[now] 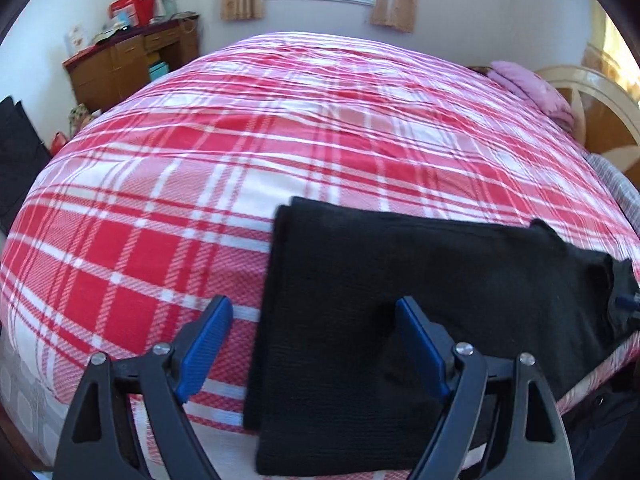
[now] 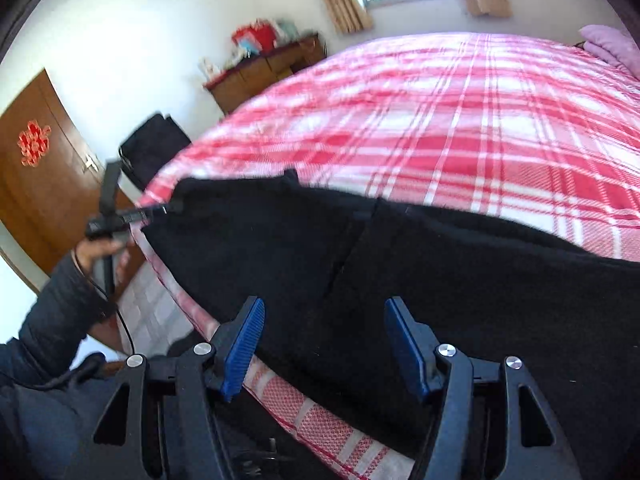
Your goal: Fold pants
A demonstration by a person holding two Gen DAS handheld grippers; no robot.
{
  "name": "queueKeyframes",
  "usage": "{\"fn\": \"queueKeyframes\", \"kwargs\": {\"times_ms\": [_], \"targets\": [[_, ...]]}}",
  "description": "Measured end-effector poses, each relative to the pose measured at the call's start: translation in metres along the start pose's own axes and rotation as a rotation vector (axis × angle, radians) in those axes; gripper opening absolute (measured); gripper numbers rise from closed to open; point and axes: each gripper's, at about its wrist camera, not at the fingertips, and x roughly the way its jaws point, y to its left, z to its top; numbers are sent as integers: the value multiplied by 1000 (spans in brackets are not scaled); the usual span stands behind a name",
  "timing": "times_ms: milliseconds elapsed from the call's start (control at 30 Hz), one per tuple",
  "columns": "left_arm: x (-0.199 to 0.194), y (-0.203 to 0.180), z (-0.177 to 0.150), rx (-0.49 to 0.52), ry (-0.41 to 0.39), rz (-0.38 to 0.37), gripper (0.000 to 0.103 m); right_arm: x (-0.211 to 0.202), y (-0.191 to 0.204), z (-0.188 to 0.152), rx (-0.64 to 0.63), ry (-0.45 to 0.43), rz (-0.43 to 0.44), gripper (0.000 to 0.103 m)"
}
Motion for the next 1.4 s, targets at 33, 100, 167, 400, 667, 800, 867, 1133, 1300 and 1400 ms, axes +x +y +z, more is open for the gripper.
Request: {"fn": "queueKeyframes", "kwargs": {"times_ms": [33, 100, 167, 400, 667, 800, 867, 1133, 1300, 1400], "targets": [[2, -2, -1, 13, 0, 8, 85, 0, 1, 3, 3, -18, -5, 64], [4, -1, -1, 29, -1, 15, 85, -3, 1, 5, 13, -42, -8, 64], [2, 2, -1, 17, -6, 0, 84, -7, -2, 4, 36, -53, -5, 64], [2, 2, -2, 19, -9, -2, 78, 2, -11, 4, 70, -50, -41, 64], [2, -11, -4, 69, -21, 47, 61, 3, -11, 3, 76, -62, -47, 64], [0, -9, -3, 60, -20, 24, 40, 4, -11, 2, 71, -60, -55, 64], [-1, -13, -3, 63, -14, 2, 28, 4, -11, 1, 68, -63, -62, 64], [-24, -37, 2, 144, -56, 50, 23, 0, -11, -1, 57, -79, -82, 64], [-42, -56, 7, 203, -96, 48, 23, -5, -11, 1, 59, -94, -92, 64], [-54, -70, 11, 227, -118, 14, 23, -13, -12, 2, 59, -111, -98, 64]]}}
